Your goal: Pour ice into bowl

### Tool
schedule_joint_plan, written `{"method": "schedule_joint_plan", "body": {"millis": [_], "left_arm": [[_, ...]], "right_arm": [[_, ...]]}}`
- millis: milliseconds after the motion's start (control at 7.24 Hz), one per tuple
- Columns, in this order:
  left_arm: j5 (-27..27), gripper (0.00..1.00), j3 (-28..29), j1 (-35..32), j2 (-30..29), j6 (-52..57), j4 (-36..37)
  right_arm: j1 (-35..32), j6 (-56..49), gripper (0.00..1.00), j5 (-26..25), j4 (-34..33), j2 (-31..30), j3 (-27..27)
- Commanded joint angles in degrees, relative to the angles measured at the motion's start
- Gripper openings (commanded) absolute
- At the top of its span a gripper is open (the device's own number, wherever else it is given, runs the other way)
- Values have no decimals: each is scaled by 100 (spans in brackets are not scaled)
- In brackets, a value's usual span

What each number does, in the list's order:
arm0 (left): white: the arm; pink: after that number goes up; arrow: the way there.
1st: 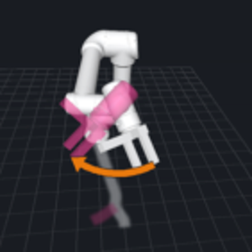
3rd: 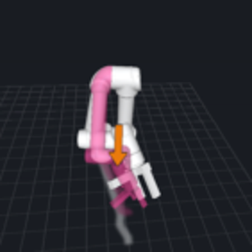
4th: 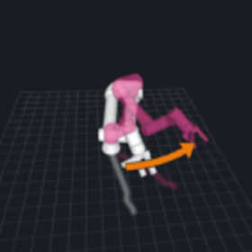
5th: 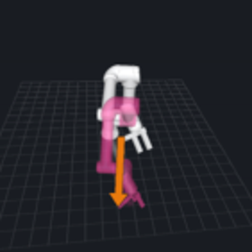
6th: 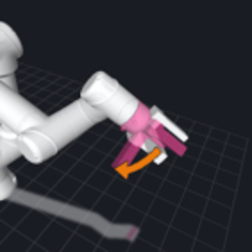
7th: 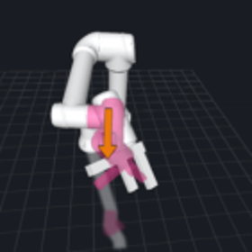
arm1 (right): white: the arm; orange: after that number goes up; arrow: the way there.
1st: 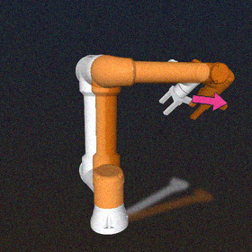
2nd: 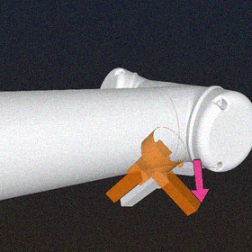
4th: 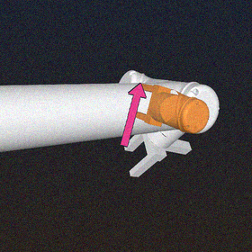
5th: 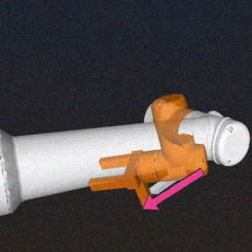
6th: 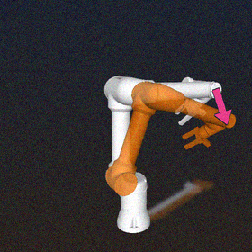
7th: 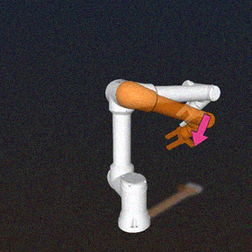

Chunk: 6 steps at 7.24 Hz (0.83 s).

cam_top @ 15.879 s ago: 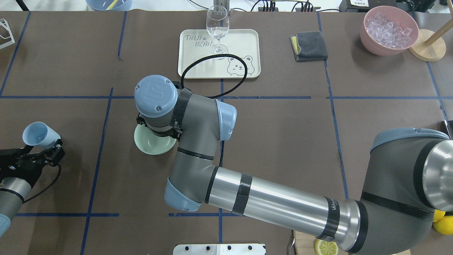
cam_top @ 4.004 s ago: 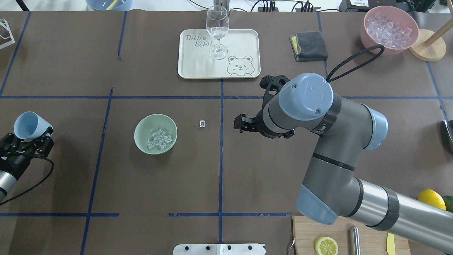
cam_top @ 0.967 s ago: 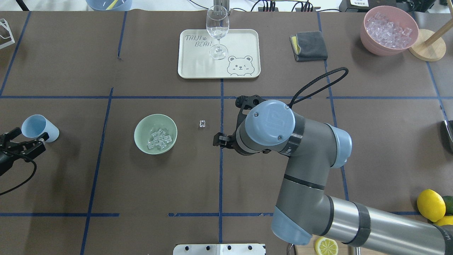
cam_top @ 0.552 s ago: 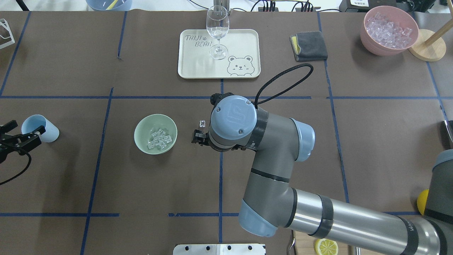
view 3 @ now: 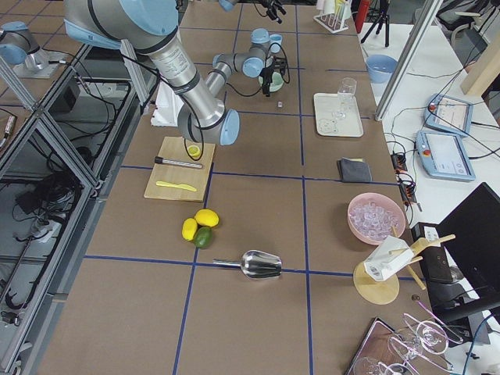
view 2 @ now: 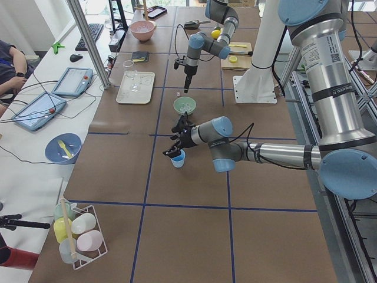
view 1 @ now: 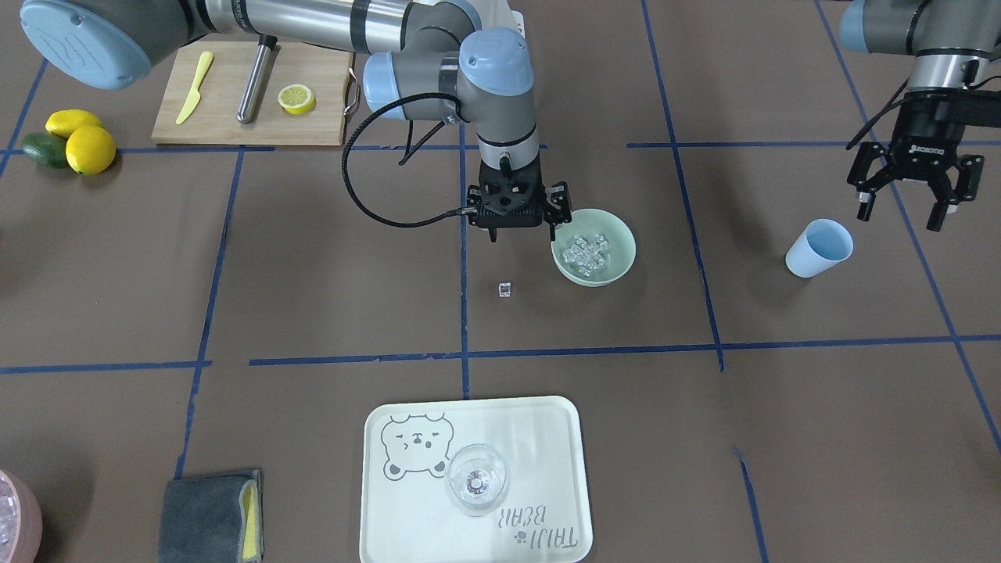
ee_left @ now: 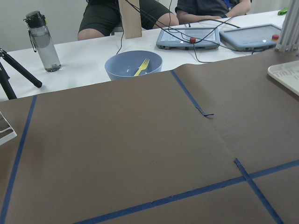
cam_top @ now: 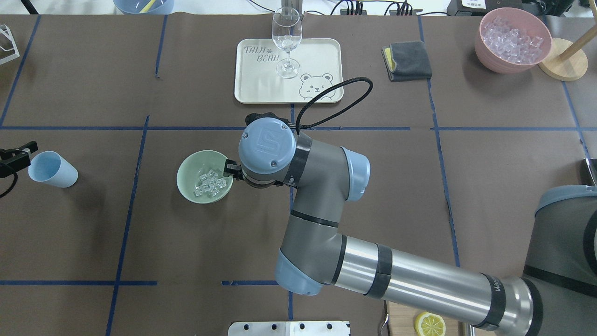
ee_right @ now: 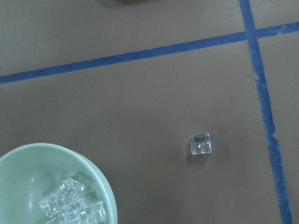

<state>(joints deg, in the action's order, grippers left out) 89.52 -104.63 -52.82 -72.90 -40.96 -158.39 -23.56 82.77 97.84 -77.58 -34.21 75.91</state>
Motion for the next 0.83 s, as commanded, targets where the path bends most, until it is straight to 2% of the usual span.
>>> {"method": "schedule_joint_plan", "body": {"millis": [0, 276, 414, 552, 690], "left_arm": [[505, 100, -338, -772, -583, 708, 1875], [601, 100, -278, -791, -559, 870, 1935], [776, 100, -260, -808, -576, 870, 2100], [891, 100, -268, -956, -751, 922, 2772], [909, 100, -260, -1106, -865, 1271, 2918]], "right_arm": [[0, 3, 100, -54, 129, 458, -645], [61, -15, 98, -54, 173, 574, -963], [79, -15, 88, -54, 208, 582, -1034], [79, -15, 44, -54, 208, 583, -1034], [88, -32, 0, -45, 217, 583, -1034]]}}
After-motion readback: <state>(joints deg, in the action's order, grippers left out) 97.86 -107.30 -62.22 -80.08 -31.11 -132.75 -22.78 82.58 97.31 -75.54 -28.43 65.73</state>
